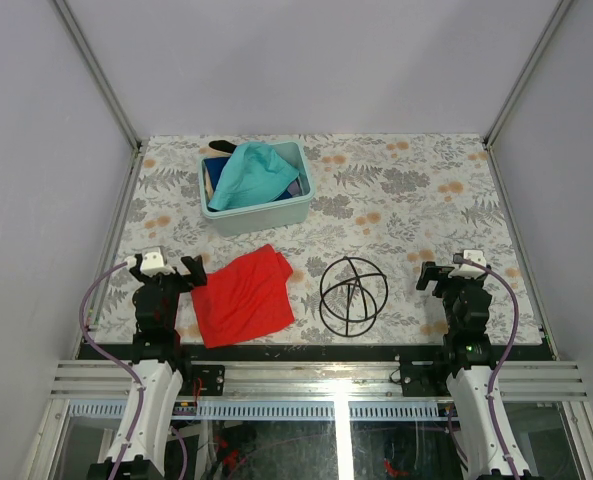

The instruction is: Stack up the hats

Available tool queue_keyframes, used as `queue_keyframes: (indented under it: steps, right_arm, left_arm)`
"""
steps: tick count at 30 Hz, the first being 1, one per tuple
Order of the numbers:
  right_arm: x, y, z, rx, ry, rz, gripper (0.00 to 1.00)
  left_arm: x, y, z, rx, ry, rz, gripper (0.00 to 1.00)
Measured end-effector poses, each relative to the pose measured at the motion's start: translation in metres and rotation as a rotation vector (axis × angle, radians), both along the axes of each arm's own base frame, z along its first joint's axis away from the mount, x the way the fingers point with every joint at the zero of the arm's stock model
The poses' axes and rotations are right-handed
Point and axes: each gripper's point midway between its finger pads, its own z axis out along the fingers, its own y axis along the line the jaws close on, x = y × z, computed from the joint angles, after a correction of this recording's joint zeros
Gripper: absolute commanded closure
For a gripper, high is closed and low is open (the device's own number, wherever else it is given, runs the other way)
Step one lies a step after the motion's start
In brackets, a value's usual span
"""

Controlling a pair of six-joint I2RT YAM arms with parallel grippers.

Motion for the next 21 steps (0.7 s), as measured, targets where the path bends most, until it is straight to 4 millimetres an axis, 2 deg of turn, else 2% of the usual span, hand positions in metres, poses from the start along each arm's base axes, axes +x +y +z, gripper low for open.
queue_keyframes:
  steps: [4, 6, 8, 10, 13, 17, 18, 19, 20, 21]
  right_arm:
    - [-0.001, -0.003, -0.001, 0.001, 0.005, -0.02, 0.01]
    - [-0.002, -0.004, -0.004, 0.003, 0.018, -0.025, 0.01]
    - [-0.005, -0.003, -0.009, 0.003, 0.052, -0.022, 0.01]
    - [-0.007, -0.002, -0.006, 0.01, 0.078, -0.02, 0.01]
    - [-0.004, -0.002, 0.025, 0.032, 0.041, -0.024, 0.01]
    - [0.003, -0.008, 0.093, 0.117, -0.065, -0.095, 0.01]
    - [0.005, -0.01, 0.11, 0.132, -0.081, -0.109, 0.01]
    - [0.01, -0.01, 0.14, 0.151, -0.122, -0.118, 0.01]
    - [0.01, -0.009, 0.143, 0.153, -0.127, -0.116, 0.01]
    - [0.012, -0.008, 0.157, 0.167, -0.15, -0.112, 0.01]
  left_arm:
    - [-0.003, 0.01, -0.006, -0.013, 0.045, 0.063, 0.0]
    - [-0.003, 0.014, -0.003, -0.016, 0.076, 0.09, 0.0]
    - [0.0, 0.016, 0.014, -0.007, 0.083, 0.097, 0.0]
    - [0.005, 0.017, 0.041, 0.009, 0.063, 0.094, 0.0]
    - [0.01, 0.018, 0.093, 0.021, 0.009, 0.091, 0.0]
    - [0.008, 0.014, 0.157, -0.024, -0.052, 0.088, 0.0]
    - [0.007, 0.01, 0.168, -0.045, -0.052, 0.072, 0.0]
    - [0.006, 0.005, 0.178, -0.061, -0.045, 0.046, 0.0]
    - [0.004, -0.001, 0.185, -0.078, -0.04, 0.019, 0.0]
    - [0.003, -0.008, 0.193, -0.102, -0.037, -0.014, 0.0]
